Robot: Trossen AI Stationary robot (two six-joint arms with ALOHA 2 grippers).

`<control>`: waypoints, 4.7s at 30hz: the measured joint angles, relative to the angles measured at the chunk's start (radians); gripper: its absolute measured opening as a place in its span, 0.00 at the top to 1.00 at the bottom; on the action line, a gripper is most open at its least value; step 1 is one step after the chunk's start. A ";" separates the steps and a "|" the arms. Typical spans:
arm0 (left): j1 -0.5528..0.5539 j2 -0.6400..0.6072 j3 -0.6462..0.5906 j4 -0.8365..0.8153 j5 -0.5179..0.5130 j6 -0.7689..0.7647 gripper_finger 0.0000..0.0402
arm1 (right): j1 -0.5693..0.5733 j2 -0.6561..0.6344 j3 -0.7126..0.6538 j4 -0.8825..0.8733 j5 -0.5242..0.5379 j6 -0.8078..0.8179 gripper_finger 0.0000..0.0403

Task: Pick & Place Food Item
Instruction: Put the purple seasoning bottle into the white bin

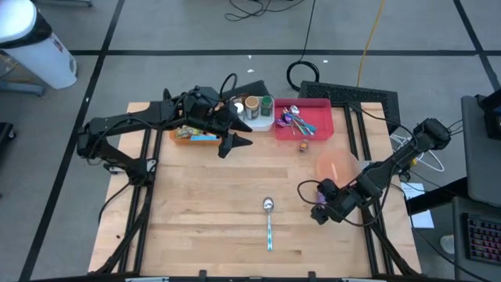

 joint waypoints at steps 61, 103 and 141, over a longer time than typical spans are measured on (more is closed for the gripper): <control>-0.002 0.004 0.000 0.046 -0.064 -0.107 0.40 | -0.479 -0.026 0.013 0.004 -0.185 -1.375 0.03; -0.069 0.004 0.000 0.090 -0.265 -0.236 0.40 | -0.403 0.250 -0.030 -0.058 -0.130 -1.559 0.03; -0.083 0.004 0.000 0.064 -0.263 -0.220 0.40 | -0.403 0.304 0.013 -0.028 -0.161 -1.423 0.53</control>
